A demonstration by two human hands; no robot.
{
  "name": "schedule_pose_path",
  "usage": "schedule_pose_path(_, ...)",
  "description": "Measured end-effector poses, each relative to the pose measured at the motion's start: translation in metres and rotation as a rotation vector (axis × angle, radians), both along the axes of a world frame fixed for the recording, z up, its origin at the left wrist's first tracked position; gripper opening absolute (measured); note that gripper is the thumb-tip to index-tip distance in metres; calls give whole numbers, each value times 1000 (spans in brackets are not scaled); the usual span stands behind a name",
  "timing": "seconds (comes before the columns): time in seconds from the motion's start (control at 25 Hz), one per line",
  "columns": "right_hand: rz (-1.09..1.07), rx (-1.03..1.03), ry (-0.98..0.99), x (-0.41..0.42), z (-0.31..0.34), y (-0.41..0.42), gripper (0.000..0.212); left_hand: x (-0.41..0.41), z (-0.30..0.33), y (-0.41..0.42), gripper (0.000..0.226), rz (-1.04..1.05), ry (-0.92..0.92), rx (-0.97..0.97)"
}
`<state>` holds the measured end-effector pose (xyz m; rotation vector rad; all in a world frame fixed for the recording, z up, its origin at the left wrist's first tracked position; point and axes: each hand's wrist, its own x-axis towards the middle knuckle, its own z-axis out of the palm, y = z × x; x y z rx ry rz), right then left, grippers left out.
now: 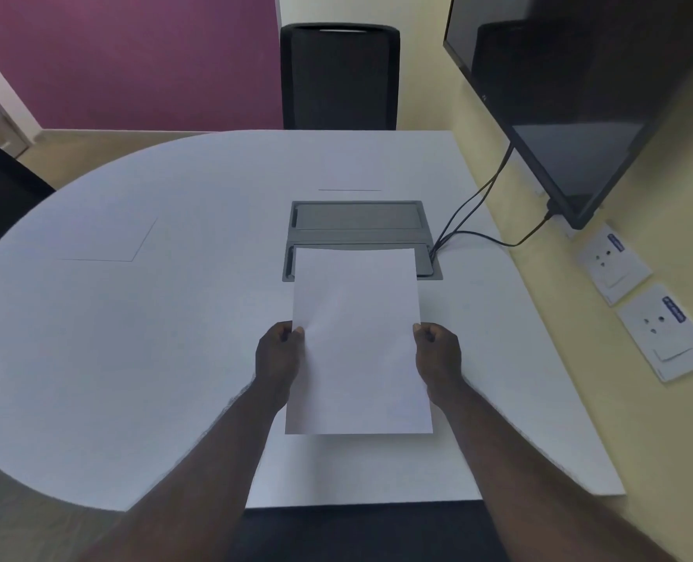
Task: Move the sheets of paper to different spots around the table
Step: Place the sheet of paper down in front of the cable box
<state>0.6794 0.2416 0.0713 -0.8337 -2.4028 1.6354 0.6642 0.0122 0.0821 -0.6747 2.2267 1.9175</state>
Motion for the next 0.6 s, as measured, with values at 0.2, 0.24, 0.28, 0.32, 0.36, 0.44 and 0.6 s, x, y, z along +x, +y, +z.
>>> schedule_pose_path(0.2,20,39,-40,-6,-23,4,33,-7,-29,3,16,-15,-40,-19)
schedule_pose_path(0.24,23,53,-45,-8,-27,4,37,-8,-34,3,16,-16,-49,-22)
schedule_pose_path(0.28,25,60,-53,-8,-30,4,41,-8,-38,4,16,-17,-59,-27)
schedule_pose_path(0.32,23,64,-63,-9,-33,4,44,-9,-43,4,16,-15,-70,-30)
schedule_pose_path(0.36,19,67,-75,-10,-37,3,45,-9,-48,4,17,-15,-79,-35)
schedule_pose_path(0.44,9,74,-102,-10,-46,2,46,-9,-58,4,17,-21,-102,-50)
schedule_pose_path(0.6,10,74,-163,-6,-67,2,40,-7,-73,2,15,-41,-141,-76)
